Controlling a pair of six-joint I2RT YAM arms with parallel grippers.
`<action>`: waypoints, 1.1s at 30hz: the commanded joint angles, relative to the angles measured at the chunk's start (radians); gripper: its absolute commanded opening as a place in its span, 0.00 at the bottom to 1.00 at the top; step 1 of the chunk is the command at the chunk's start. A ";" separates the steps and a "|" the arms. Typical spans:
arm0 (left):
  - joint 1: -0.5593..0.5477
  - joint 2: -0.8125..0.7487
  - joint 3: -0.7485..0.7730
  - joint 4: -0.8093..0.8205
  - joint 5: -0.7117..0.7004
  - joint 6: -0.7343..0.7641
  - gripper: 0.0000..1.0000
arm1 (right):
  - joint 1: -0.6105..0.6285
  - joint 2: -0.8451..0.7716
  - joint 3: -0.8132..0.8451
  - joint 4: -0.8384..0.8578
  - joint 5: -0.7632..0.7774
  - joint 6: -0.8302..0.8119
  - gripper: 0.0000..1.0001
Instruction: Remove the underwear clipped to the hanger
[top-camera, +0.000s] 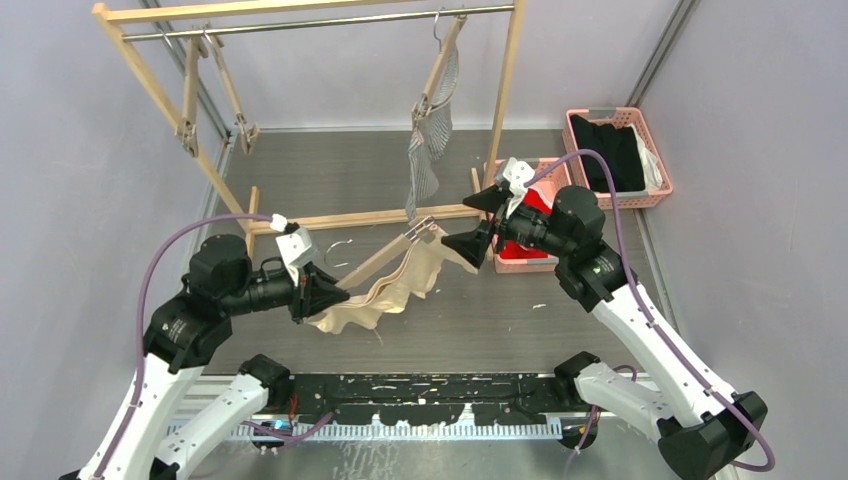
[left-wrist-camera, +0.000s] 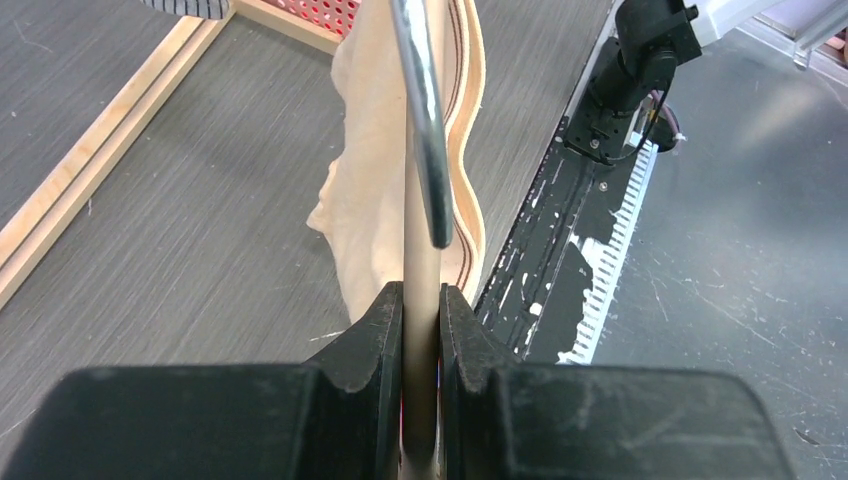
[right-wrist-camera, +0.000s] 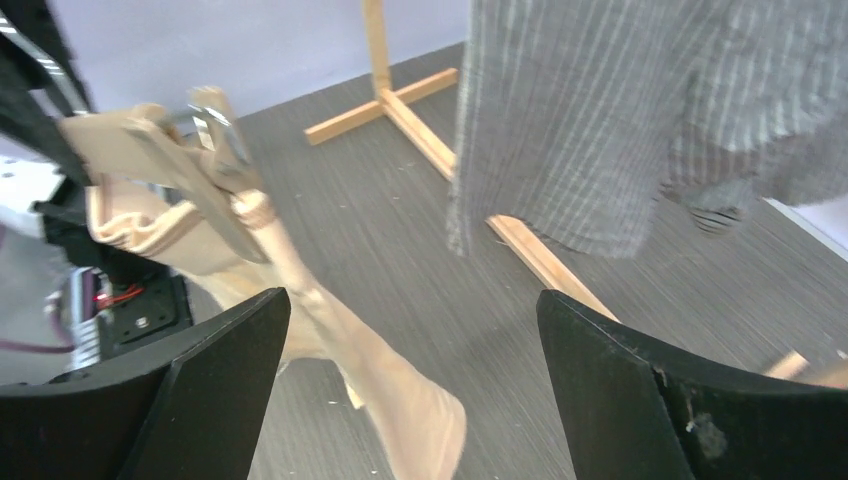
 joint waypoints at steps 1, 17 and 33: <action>0.001 0.024 0.006 0.059 0.055 0.032 0.00 | 0.001 0.002 0.066 0.096 -0.211 0.029 1.00; 0.001 0.057 -0.043 0.200 0.182 -0.032 0.00 | 0.002 0.114 0.043 0.388 -0.408 0.224 0.97; 0.001 0.076 -0.068 0.247 0.165 -0.066 0.00 | 0.002 0.125 0.027 0.494 -0.404 0.305 0.78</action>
